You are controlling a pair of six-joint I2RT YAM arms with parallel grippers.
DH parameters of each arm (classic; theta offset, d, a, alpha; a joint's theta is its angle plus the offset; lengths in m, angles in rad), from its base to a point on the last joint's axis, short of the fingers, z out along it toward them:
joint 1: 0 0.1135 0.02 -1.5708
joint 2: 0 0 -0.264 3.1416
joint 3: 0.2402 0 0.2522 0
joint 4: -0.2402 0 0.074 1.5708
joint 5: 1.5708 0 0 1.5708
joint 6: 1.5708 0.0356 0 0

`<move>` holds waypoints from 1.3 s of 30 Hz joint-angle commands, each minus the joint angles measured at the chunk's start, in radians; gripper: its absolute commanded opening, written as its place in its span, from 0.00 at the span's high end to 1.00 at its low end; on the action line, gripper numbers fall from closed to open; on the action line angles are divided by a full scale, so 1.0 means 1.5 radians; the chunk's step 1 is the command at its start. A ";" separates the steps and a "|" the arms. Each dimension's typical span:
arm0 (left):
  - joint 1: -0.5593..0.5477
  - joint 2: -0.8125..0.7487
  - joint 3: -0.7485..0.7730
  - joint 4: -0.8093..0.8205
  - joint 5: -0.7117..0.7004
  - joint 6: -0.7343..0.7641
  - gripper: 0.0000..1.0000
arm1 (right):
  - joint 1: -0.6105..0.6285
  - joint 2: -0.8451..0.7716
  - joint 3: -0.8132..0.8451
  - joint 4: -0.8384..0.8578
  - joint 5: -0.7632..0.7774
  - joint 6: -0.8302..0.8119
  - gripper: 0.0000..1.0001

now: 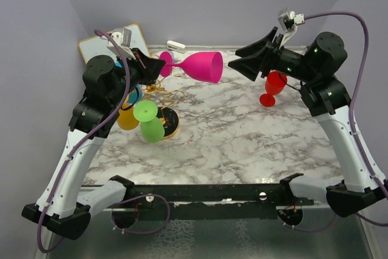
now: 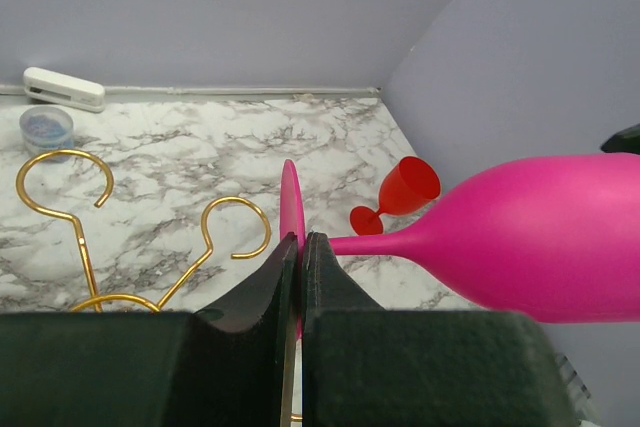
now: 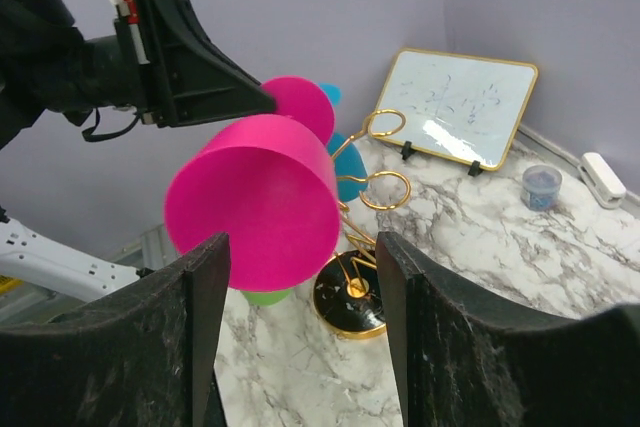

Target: Take the wine glass off the wine glass rack

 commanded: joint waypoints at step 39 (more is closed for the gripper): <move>-0.002 0.083 0.029 0.105 0.083 -0.028 0.96 | 0.000 0.091 0.061 -0.070 0.081 0.000 0.99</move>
